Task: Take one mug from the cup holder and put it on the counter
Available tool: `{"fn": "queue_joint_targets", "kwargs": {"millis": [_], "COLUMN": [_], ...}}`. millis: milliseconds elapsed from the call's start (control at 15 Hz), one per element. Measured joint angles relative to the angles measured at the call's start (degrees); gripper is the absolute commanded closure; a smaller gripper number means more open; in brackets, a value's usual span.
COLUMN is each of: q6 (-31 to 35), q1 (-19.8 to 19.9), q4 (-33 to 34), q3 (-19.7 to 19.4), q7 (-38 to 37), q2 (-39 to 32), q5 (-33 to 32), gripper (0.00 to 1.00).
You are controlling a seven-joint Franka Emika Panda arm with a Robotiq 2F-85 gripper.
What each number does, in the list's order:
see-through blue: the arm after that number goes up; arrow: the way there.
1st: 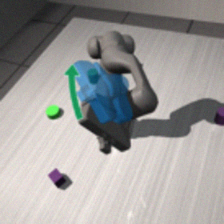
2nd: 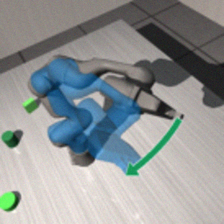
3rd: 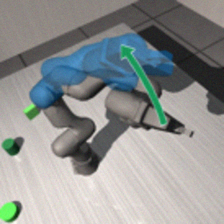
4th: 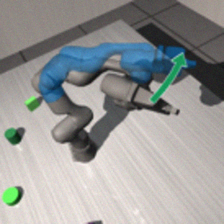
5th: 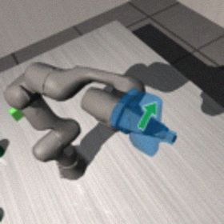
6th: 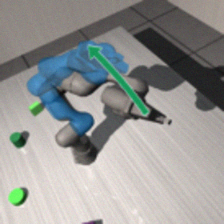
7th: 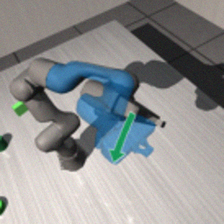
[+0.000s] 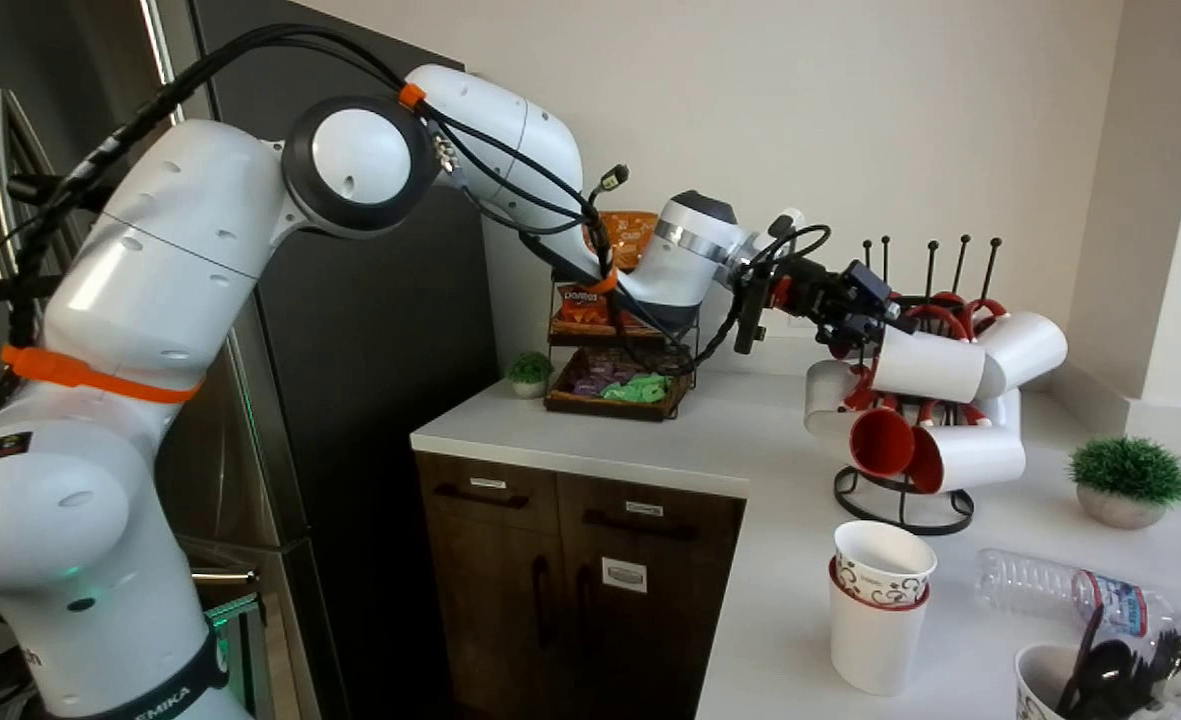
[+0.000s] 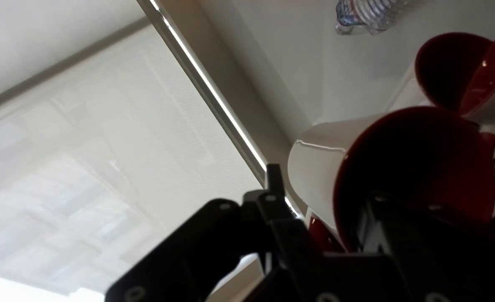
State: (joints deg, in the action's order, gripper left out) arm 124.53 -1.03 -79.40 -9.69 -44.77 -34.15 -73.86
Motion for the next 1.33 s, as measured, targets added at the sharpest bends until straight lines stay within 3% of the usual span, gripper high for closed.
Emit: {"fn": "queue_joint_targets", "kwargs": {"millis": [67,1000,1333], "q6": [0.0,0.0,0.0], "q1": [0.0,0.0,-0.01], "q4": [0.0,0.0,0.0], "q3": [0.14,0.93,1.19], "q7": [-0.01,-0.14,-0.14], "q2": [0.0,-0.13,-0.32], "q5": [-0.1,-0.19,-0.19], "gripper": [0.77,0.7,0.76]}}
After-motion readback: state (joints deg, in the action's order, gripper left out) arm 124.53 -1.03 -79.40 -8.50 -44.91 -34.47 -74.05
